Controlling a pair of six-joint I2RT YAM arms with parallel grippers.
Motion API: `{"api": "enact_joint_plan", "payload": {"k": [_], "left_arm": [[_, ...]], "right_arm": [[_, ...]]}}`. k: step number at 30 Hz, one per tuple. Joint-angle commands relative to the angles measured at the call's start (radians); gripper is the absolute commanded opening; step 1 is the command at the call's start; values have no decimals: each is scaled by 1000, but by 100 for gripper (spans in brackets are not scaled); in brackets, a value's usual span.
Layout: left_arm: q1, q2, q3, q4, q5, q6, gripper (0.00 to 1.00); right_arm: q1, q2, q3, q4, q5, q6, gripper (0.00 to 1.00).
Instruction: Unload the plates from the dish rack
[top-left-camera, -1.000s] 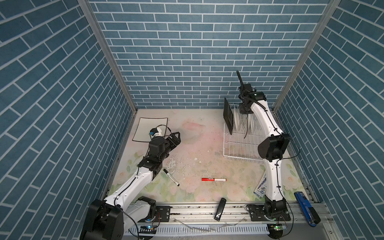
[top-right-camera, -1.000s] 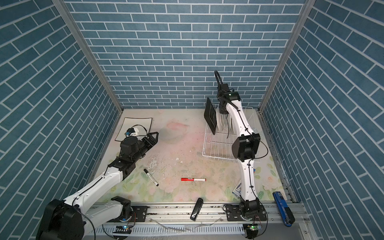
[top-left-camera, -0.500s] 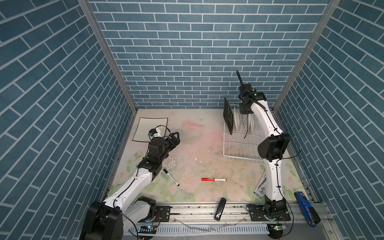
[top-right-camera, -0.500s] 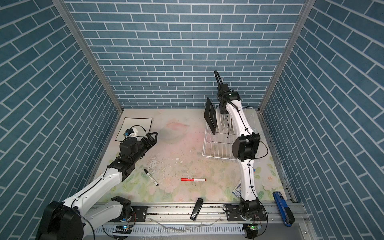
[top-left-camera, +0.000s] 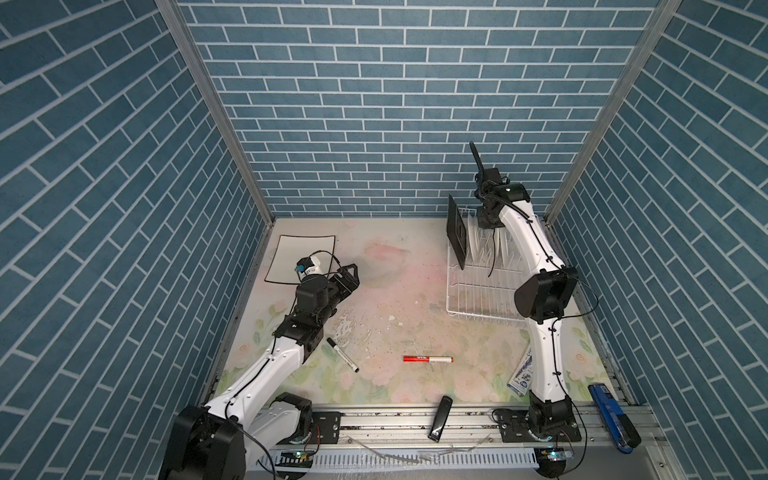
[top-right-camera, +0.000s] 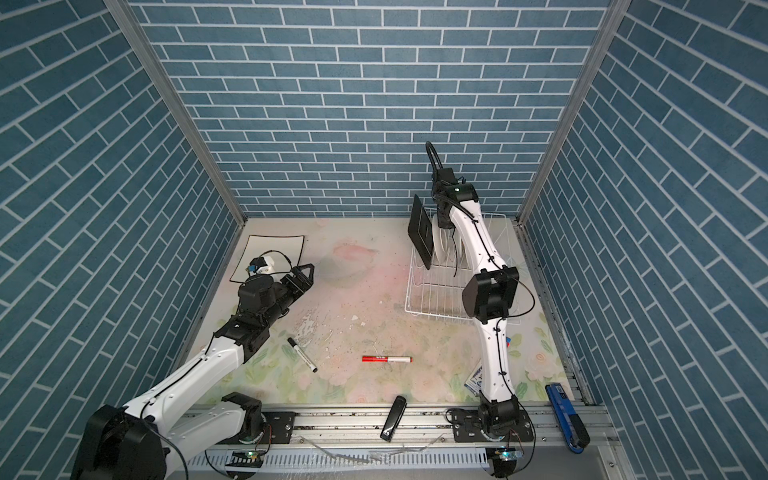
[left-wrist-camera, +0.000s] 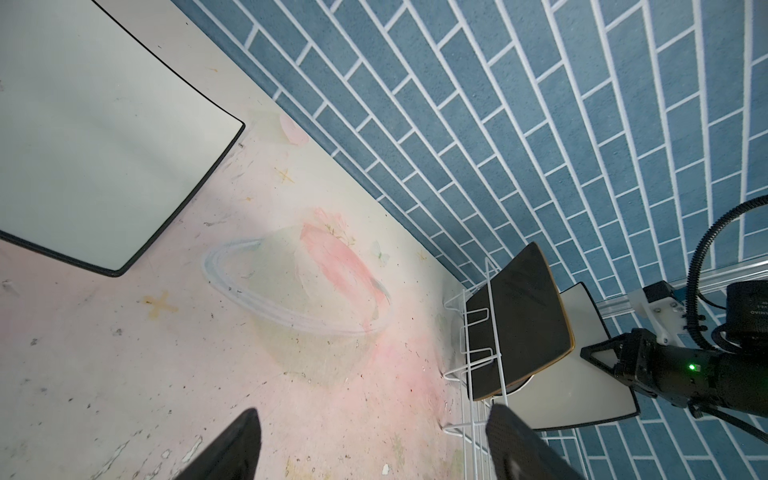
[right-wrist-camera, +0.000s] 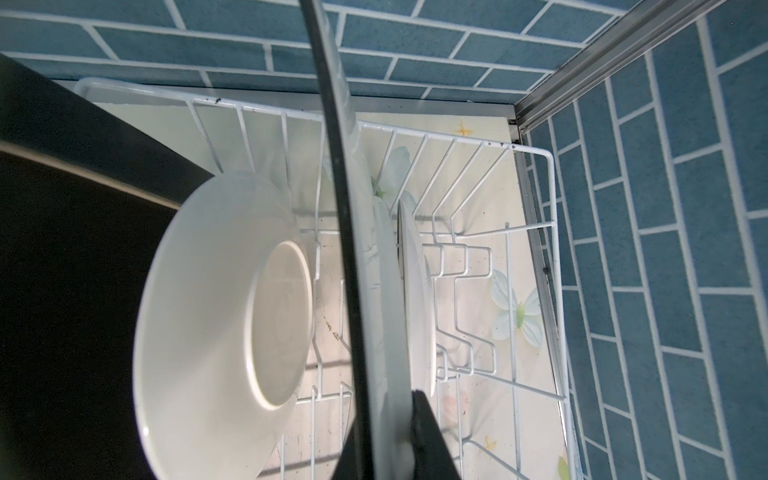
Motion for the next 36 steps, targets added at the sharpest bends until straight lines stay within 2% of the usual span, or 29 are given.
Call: {"api": "enact_joint_plan", "payload": {"k": [1, 15, 36], "left_arm": [[-5, -20, -13, -12, -5, 10, 87], [-5, -13, -15, -13, 17, 10, 87], [-5, -32, -23, -28, 11, 13, 87]], "right_arm": [[7, -5, 36, 1, 27, 9, 0], [33, -36, 38, 16, 110, -32, 0], [44, -78, 41, 17, 137, -51, 0]]}}
